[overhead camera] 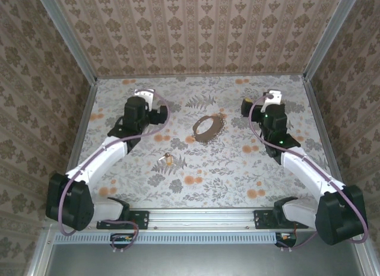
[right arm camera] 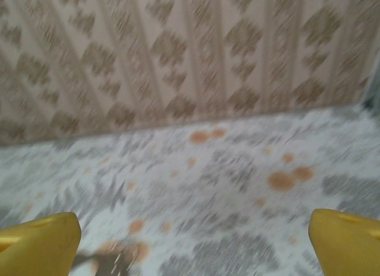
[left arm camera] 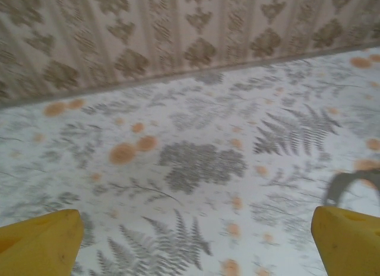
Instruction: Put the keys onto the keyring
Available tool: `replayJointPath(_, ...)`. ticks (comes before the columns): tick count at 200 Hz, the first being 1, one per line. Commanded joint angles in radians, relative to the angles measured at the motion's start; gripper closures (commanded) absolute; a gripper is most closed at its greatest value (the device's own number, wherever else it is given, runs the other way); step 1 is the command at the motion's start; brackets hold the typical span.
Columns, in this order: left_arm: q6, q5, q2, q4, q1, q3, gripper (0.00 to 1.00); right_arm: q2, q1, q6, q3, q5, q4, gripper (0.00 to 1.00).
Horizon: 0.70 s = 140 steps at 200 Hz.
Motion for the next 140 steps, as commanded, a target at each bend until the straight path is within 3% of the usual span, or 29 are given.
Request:
replayJointPath(1,-0.158,0.159,0.042,-0.358,-0.017,0.019,0.00,0.020,0.030,0.101,-0.012,-0.145,-0.262,0.00)
replayJointPath(12,-0.202,0.169,0.035,-0.388,-0.018,-0.008,0.00,0.011,0.047,0.120,-0.019,-0.176,-0.296,0.00)
replayJointPath(37,-0.285,0.147,0.041,-0.422,-0.115,-0.068,0.04,-0.012,0.085,0.134,-0.056,-0.190,-0.301,0.00)
replayJointPath(47,-0.310,0.119,0.067,-0.429,-0.152,-0.078,0.09,-0.005,0.087,0.133,-0.062,-0.191,-0.291,0.00)
replayJointPath(65,-0.359,0.085,0.114,-0.406,-0.195,-0.107,0.30,0.018,0.087,0.123,-0.045,-0.195,-0.291,0.00)
replayJointPath(71,-0.371,0.087,0.128,-0.384,-0.200,-0.120,0.32,0.022,0.087,0.121,-0.043,-0.199,-0.287,0.00)
replayJointPath(123,-0.361,0.109,0.299,-0.324,-0.224,-0.096,0.32,-0.015,0.087,0.105,-0.047,-0.222,-0.265,0.00)
replayJointPath(140,-0.367,0.120,0.313,-0.324,-0.244,-0.093,0.40,-0.054,0.087,0.093,-0.052,-0.199,-0.272,0.00)
